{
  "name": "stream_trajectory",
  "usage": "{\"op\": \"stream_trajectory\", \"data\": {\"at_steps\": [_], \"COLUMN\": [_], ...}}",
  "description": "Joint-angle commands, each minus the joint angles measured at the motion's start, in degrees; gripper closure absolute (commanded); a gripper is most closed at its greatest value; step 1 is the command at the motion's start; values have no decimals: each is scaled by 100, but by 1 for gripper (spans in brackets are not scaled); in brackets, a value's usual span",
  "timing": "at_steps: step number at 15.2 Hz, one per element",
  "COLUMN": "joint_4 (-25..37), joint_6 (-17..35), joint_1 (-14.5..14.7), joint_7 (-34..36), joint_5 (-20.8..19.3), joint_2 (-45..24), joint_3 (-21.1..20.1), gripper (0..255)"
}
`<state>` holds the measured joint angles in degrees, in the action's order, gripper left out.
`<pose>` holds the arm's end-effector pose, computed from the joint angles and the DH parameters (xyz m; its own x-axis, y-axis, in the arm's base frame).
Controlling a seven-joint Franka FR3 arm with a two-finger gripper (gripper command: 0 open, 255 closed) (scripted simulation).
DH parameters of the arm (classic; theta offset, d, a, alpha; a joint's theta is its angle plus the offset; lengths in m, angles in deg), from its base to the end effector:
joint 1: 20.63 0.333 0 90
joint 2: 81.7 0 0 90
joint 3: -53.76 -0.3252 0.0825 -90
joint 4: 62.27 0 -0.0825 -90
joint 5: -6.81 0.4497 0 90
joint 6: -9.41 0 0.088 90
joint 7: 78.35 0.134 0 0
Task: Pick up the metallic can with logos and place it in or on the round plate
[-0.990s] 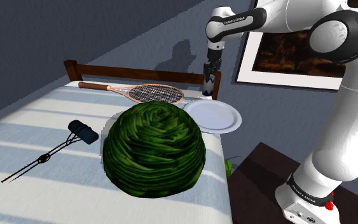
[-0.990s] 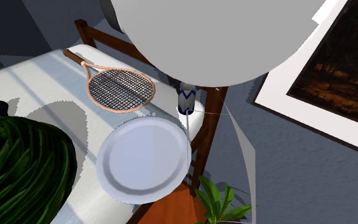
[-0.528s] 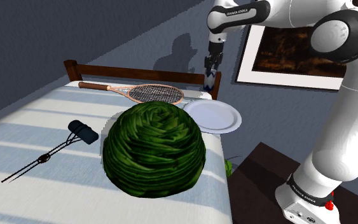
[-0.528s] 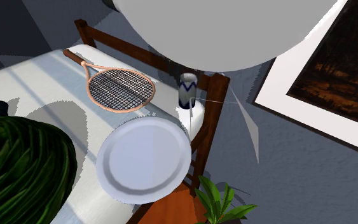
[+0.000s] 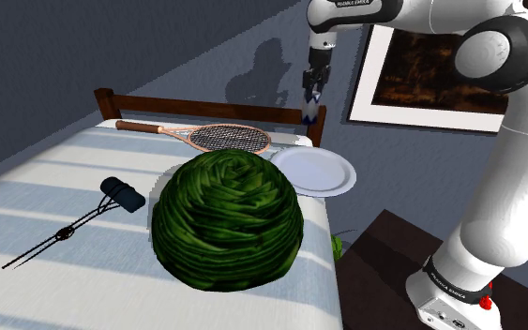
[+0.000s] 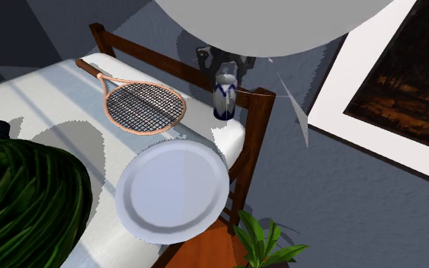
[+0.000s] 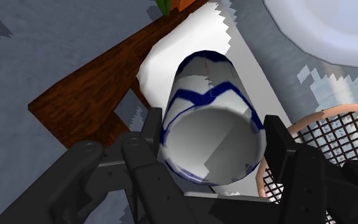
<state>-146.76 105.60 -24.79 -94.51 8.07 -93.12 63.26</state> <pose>0.6724 -0.1514 0.5393 0.9990 0.0447 0.0043 0.0446 -0.9989 0.0125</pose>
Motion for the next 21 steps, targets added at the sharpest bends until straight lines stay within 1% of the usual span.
{"op": "stream_trajectory", "data": {"at_steps": [1, 5, 10, 15, 19, 21], "joint_4": [125, -752, -1599, -2227, -2628, -2815], "joint_6": [-129, -55, -104, -270, -489, -335], "joint_1": [-5, 235, 477, 685, 861, 858], "joint_7": [-6, 368, 867, 1382, 1853, 1853], "joint_5": [0, -144, -249, -257, -181, -180], "joint_2": [4, 814, 1711, 2498, 3110, 3143], "joint_3": [3, -137, -383, -689, -1000, -1002], "gripper": [255, 255, 255, 255, 255, 255]}}
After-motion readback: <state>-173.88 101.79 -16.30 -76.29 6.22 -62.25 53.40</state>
